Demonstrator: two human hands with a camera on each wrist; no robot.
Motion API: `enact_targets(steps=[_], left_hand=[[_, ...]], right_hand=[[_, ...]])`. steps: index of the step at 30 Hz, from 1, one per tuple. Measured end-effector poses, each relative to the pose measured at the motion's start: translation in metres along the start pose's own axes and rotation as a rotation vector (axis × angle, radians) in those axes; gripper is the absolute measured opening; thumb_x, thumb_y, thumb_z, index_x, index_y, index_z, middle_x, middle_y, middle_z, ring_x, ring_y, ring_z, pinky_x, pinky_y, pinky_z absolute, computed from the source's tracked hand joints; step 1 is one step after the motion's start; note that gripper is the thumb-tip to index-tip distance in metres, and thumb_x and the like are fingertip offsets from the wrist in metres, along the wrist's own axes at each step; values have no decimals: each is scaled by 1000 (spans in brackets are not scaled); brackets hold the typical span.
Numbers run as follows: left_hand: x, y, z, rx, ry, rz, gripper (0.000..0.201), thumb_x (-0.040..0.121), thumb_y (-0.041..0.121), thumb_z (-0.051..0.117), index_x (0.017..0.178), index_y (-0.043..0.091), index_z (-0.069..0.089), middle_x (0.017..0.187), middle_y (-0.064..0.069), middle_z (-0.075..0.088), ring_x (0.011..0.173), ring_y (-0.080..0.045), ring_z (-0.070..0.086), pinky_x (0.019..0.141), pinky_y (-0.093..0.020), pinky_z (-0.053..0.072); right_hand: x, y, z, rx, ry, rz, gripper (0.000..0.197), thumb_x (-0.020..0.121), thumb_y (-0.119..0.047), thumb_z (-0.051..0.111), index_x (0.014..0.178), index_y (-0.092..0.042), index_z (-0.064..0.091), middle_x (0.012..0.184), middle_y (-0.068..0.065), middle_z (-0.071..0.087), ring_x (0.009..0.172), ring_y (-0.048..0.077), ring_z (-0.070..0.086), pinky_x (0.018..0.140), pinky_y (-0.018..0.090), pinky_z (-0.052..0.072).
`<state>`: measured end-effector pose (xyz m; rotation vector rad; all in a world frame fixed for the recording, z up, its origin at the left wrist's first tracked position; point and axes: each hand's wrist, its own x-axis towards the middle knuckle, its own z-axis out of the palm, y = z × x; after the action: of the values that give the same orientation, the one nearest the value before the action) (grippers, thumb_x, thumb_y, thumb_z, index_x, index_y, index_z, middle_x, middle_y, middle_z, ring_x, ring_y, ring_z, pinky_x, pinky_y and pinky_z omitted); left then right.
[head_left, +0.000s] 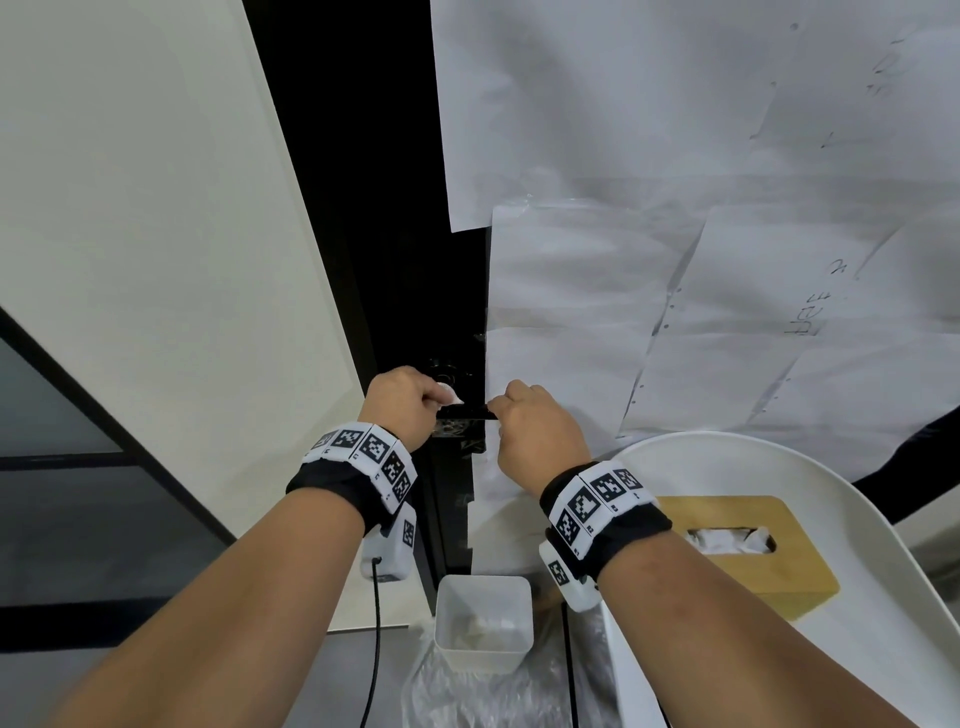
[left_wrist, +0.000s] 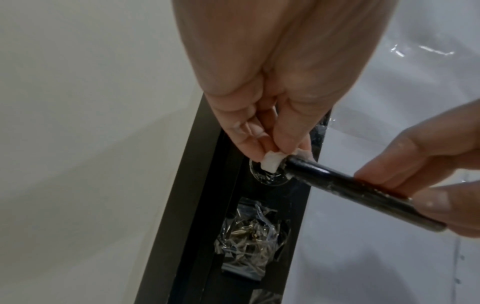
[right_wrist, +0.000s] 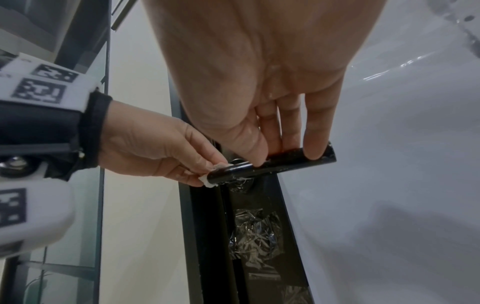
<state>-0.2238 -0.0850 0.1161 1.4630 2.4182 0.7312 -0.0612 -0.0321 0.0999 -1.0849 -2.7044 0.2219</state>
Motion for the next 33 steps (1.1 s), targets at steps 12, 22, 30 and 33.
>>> enact_targets(steps=[12,22,30,33], left_hand=[[-11,-5,14,-78,133,98,26,89,1,53,96,13,76,107,-6,67,100,-23,62,83,-22,44],[-16,-21,39,-365,231,-58,20,91,26,62,107,20,72,90,1,72,81,-12,68,79,-26,54],[-11,-19,51,-797,244,-334,8,86,23,66,92,24,72,83,3,73,76,-17,72,82,-39,58],[0,-15,53,-880,229,-394,11,83,22,66,91,26,72,87,3,74,83,-20,72,85,-42,57]], right_hand=[[0,-2,0,-4,9,12,32,76,-1,49,104,-12,61,98,4,51,89,22,47,63,33,46],[-2,-1,-2,18,-3,6,36,76,-1,49,109,-11,61,101,5,52,91,23,48,67,36,50],[-2,3,1,30,7,-13,36,78,-2,50,110,-12,61,102,5,53,92,22,48,68,34,49],[-1,2,-1,28,1,-17,34,78,-3,51,110,-11,61,102,5,53,93,23,48,68,35,48]])
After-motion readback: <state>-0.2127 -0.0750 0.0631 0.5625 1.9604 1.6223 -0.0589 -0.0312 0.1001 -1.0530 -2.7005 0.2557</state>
